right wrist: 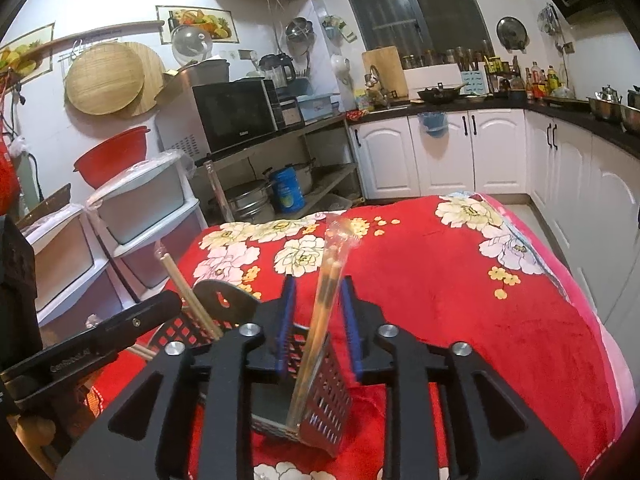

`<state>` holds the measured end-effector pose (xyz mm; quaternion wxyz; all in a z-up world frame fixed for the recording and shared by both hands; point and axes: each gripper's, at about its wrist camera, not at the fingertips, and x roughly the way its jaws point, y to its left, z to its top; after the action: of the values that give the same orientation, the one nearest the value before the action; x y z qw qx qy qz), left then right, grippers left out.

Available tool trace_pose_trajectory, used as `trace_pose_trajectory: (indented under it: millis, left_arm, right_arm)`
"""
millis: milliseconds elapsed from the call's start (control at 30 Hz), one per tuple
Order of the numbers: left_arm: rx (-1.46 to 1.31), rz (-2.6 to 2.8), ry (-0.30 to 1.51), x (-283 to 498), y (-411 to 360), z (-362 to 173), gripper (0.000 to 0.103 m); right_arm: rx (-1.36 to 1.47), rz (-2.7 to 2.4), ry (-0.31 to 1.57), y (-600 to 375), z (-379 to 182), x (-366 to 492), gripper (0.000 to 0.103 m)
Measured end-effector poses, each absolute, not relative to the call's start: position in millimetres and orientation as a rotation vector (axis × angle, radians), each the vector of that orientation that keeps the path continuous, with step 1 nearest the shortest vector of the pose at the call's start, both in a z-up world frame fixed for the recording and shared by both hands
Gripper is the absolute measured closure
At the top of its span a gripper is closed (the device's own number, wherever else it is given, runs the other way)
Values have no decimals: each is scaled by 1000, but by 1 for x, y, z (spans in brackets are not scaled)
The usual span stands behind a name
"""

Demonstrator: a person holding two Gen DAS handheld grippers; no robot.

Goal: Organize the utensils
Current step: 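Release the chopsticks into the caddy slots by opening both grippers, then move both open grippers back down to the wrapped chopstick bundles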

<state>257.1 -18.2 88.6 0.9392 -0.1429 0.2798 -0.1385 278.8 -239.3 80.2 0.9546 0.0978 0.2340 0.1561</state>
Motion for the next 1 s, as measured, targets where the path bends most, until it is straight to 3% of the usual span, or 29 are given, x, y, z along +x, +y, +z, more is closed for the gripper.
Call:
trace_pose_trajectory:
  millis: [600, 800, 1000]
  left_arm:
    - [-340, -312, 597, 216, -2, 88, 26]
    - [-323, -325, 593, 199, -2, 87, 16]
    - [-321, -313, 601, 186, 3, 83, 13]
  right_arm:
    - [175, 335, 491, -240, 83, 240, 32]
    - [170, 334, 496, -245, 80, 225, 25]
    - [158, 334, 506, -245, 77, 213, 23]
